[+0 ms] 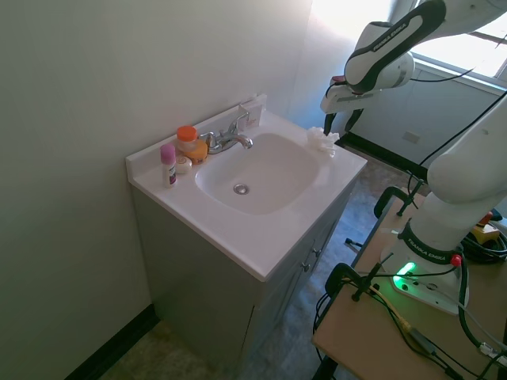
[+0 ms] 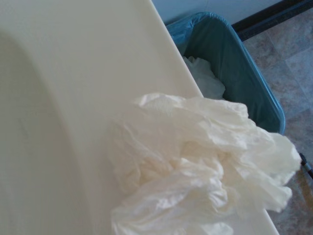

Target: Throw the tissue in the trash bin

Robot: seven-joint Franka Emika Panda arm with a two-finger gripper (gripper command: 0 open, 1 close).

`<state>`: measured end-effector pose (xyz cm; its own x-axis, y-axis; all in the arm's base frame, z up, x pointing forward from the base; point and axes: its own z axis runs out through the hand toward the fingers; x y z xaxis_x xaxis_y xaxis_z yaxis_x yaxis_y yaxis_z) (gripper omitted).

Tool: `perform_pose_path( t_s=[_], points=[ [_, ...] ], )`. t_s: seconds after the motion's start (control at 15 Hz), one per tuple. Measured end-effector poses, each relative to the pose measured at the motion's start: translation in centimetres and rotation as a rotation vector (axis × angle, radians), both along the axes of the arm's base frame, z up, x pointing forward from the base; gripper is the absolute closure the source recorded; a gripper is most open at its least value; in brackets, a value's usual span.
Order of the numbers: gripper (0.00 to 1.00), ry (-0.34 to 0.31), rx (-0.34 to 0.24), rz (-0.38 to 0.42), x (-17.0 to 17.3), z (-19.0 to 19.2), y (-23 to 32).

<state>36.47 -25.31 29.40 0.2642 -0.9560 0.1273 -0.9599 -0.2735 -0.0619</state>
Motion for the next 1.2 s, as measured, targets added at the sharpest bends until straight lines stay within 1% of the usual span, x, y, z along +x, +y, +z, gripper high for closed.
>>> perform_pose_path(
  t_s=[0.07,0.13,0.4,0.67,1.2],
  points=[
    [0.00,0.004,0.005,-0.002,0.8,-0.9,-0.1],
    [1.00,0.010,0.010,-0.008,1.5,-1.6,-0.4],
    [1.00,0.016,0.019,-0.037,3.7,-3.6,-2.2],
    [1.00,0.012,0.047,-0.030,4.0,-4.4,-2.8],
    [1.00,0.003,0.075,-0.017,4.1,-4.4,-3.5]
  ],
)
